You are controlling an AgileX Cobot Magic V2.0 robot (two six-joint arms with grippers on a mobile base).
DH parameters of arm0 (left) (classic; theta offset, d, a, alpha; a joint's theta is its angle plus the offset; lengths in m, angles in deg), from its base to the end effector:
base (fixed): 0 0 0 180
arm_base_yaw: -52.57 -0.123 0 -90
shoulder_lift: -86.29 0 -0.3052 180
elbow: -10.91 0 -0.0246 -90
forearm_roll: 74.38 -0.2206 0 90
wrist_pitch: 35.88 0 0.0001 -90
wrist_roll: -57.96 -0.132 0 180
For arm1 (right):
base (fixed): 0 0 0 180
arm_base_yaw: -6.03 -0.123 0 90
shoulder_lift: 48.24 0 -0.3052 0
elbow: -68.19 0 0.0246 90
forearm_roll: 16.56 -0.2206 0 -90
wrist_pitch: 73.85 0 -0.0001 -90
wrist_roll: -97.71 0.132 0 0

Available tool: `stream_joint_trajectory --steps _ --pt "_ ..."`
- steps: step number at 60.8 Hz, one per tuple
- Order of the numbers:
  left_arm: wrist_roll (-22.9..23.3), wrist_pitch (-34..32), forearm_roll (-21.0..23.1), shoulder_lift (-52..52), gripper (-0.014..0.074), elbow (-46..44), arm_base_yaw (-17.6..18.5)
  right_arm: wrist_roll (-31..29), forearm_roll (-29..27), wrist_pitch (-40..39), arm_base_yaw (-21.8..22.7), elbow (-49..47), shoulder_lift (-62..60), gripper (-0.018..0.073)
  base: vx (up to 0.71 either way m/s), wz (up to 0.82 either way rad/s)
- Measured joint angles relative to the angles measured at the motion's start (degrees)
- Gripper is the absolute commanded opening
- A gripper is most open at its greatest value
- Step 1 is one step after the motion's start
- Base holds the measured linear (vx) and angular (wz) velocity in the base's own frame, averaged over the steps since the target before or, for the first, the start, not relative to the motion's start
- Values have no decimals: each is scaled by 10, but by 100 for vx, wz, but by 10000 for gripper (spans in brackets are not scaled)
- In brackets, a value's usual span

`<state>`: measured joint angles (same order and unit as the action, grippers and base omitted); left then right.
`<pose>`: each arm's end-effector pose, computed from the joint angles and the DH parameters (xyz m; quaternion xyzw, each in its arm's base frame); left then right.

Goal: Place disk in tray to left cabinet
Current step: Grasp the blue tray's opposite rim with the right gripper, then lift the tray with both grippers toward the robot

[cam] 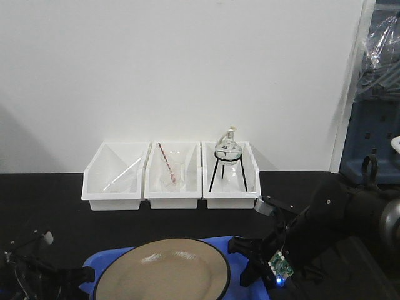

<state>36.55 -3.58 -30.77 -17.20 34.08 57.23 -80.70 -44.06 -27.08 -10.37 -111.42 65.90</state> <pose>0.3168 -0.0747 0.2002 -0.0595 0.9508 -0.2251 0.2045 0.3544 0.1506 0.2171 0.0079 0.9675 0.2196 0.1250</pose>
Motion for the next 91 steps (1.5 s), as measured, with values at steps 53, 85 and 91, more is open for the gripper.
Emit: stream_joint_trajectory --steps 53,85,91 --pt "14 -26 -7 122 -1 -5 0 -58 -53 -25 2 0 -74 -4 0 0" --pt "114 107 -84 129 -1 -109 -3 -9 -40 15 8 0 -128 -4 0 0" --pt "120 122 -90 129 -1 -131 -3 -4 -40 18 8 0 -138 -4 0 0"
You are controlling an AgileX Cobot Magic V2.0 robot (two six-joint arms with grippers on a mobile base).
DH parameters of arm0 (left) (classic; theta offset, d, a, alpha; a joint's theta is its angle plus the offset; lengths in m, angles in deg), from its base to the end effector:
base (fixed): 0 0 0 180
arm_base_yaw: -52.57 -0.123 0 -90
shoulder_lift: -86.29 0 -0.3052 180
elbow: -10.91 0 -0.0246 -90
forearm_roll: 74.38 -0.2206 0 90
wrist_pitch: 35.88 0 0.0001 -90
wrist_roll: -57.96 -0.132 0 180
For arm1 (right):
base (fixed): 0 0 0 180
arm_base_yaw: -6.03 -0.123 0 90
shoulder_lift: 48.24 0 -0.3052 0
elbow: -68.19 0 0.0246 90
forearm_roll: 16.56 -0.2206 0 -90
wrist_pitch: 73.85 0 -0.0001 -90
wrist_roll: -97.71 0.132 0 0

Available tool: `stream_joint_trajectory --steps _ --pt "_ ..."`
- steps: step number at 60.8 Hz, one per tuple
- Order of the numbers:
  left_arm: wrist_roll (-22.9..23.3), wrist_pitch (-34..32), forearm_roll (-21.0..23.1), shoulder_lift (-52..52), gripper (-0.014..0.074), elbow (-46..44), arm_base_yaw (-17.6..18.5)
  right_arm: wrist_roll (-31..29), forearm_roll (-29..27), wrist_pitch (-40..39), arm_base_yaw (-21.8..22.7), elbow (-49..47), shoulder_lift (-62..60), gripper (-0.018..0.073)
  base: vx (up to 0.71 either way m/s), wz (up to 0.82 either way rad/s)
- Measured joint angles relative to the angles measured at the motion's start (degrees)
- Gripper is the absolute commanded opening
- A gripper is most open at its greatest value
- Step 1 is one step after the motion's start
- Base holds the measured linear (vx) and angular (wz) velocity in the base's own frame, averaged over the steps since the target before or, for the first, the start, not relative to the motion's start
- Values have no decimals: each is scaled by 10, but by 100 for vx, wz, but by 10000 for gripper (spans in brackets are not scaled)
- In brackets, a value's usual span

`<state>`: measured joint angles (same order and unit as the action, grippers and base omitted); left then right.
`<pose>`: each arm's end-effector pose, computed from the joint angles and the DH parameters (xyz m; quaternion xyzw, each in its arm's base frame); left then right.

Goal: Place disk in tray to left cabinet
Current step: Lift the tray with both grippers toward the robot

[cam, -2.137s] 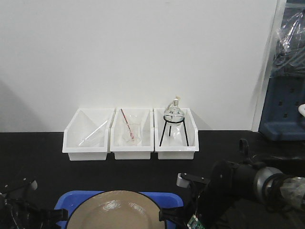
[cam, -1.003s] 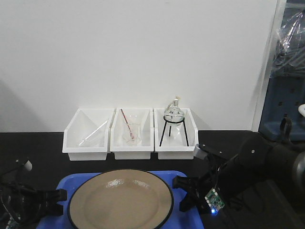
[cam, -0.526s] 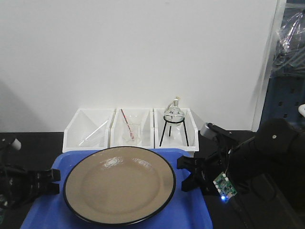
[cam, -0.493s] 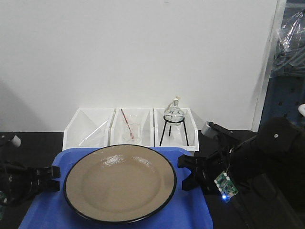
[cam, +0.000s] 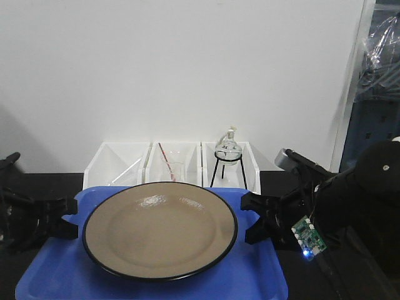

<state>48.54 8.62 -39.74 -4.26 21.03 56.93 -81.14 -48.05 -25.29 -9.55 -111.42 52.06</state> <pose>0.2977 -0.0755 0.3192 -0.0299 0.9211 -0.2498 0.2970 0.3194 0.1428 0.3074 0.0017 0.9357 0.2783 0.2170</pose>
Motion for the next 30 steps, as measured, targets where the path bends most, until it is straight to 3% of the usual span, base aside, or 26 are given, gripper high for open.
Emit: stream_joint_trajectory --steps 30 --pt "26 32 -3 2 -1 -34 -2 50 45 62 1 -65 -14 -4 0 0"
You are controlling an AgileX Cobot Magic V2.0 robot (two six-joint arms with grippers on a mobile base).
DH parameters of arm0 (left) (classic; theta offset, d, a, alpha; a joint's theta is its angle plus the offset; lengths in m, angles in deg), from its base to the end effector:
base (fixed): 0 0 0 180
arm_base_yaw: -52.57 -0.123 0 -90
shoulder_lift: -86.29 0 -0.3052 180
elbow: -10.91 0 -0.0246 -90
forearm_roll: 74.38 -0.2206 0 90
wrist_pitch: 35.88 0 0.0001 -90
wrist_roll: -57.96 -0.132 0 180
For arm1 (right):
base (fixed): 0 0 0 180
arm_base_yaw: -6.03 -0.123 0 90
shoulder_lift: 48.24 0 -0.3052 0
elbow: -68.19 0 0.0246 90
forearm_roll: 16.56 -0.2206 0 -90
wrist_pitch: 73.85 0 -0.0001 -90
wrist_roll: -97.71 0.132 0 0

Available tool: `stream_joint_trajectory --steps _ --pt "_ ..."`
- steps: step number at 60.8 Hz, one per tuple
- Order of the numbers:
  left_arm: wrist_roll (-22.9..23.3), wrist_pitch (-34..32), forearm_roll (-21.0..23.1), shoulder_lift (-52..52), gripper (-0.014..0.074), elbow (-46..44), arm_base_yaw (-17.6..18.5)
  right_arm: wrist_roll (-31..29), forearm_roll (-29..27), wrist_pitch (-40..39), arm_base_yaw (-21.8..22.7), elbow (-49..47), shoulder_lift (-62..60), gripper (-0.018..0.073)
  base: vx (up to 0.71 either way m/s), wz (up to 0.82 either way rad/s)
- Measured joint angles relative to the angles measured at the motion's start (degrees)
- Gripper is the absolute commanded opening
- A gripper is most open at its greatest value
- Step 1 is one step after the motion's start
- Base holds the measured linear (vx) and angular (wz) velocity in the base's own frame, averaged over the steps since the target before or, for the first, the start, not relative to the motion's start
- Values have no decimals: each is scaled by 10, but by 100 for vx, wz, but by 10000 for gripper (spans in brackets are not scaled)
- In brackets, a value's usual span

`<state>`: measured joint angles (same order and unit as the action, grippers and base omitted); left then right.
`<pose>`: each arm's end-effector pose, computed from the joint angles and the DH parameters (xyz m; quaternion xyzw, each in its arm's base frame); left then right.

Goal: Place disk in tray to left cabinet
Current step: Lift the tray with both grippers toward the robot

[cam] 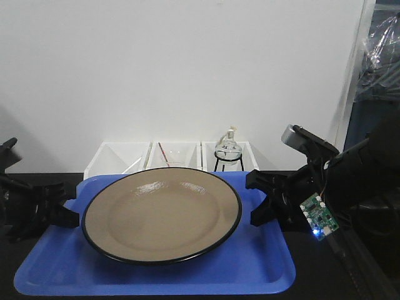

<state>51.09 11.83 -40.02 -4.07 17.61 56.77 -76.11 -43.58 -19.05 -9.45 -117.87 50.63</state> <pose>0.2972 -0.0771 0.3345 -0.0349 0.9182 -0.2616 0.2953 0.3144 0.1379 0.3386 0.0001 0.9368 0.2679 0.2249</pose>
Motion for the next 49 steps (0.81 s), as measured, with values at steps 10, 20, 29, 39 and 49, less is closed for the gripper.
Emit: stream_joint_trajectory --steps 10,20,29,39,49 --pt "0 1 1 10 -1 0 0 1 2 -1 0 0 0 -4 0 0" --pt "0 1 1 11 -1 0 0 -8 2 -2 0 0 0 -4 0 0" --pt "0 0 1 11 -1 0 0 -20 2 -3 0 0 0 -4 0 0" --pt "0 0 1 11 -1 0 0 -23 2 -3 0 0 0 -4 0 0" --pt "0 0 1 11 -1 0 0 -23 2 -3 0 0 0 -4 0 0"
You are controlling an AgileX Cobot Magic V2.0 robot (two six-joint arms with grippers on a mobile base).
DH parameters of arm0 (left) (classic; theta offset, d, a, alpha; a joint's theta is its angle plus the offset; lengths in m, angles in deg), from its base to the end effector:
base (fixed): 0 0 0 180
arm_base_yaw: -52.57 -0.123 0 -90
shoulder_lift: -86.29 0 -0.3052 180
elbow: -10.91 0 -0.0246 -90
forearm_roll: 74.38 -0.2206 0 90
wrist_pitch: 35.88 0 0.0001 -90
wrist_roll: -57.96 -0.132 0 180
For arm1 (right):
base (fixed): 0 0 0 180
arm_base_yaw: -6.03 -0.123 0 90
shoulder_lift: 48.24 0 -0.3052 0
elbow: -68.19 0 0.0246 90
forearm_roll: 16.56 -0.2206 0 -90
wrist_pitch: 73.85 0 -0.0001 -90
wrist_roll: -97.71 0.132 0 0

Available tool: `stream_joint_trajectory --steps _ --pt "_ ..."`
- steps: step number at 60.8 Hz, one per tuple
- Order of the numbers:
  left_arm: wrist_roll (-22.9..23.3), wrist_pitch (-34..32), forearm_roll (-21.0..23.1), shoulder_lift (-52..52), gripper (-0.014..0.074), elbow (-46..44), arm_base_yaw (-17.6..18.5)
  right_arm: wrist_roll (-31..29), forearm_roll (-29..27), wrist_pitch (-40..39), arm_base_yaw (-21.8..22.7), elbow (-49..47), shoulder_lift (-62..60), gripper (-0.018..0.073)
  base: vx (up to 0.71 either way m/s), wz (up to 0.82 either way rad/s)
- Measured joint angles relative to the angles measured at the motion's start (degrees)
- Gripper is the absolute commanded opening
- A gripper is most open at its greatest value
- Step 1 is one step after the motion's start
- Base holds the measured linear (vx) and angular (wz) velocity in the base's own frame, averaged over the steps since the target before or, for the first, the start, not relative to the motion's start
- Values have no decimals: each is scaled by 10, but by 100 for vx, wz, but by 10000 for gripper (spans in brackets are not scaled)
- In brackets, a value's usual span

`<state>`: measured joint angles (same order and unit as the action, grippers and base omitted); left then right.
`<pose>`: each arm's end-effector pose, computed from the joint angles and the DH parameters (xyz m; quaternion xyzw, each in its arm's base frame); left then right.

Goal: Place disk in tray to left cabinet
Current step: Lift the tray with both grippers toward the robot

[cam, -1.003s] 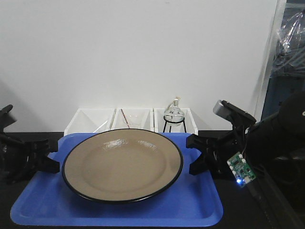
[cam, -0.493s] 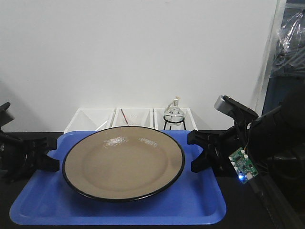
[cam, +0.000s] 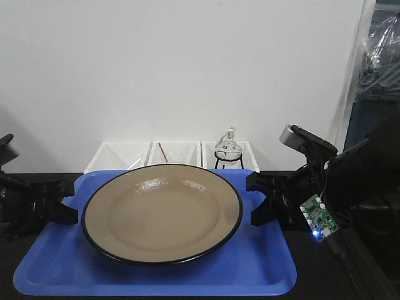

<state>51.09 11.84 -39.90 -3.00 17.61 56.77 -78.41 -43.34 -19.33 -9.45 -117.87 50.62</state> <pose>0.2932 -0.0770 0.3402 -0.0331 0.9150 -0.2635 0.3037 0.3150 0.1375 0.3387 -0.0188 0.9364 0.2617 0.2330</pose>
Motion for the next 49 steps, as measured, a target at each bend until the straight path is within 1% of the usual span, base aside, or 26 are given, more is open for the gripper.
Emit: stream_joint_trajectory --steps 49 --pt "0 0 1 0 -1 0 0 -2 0 0 0 0 0 -4 0 0"
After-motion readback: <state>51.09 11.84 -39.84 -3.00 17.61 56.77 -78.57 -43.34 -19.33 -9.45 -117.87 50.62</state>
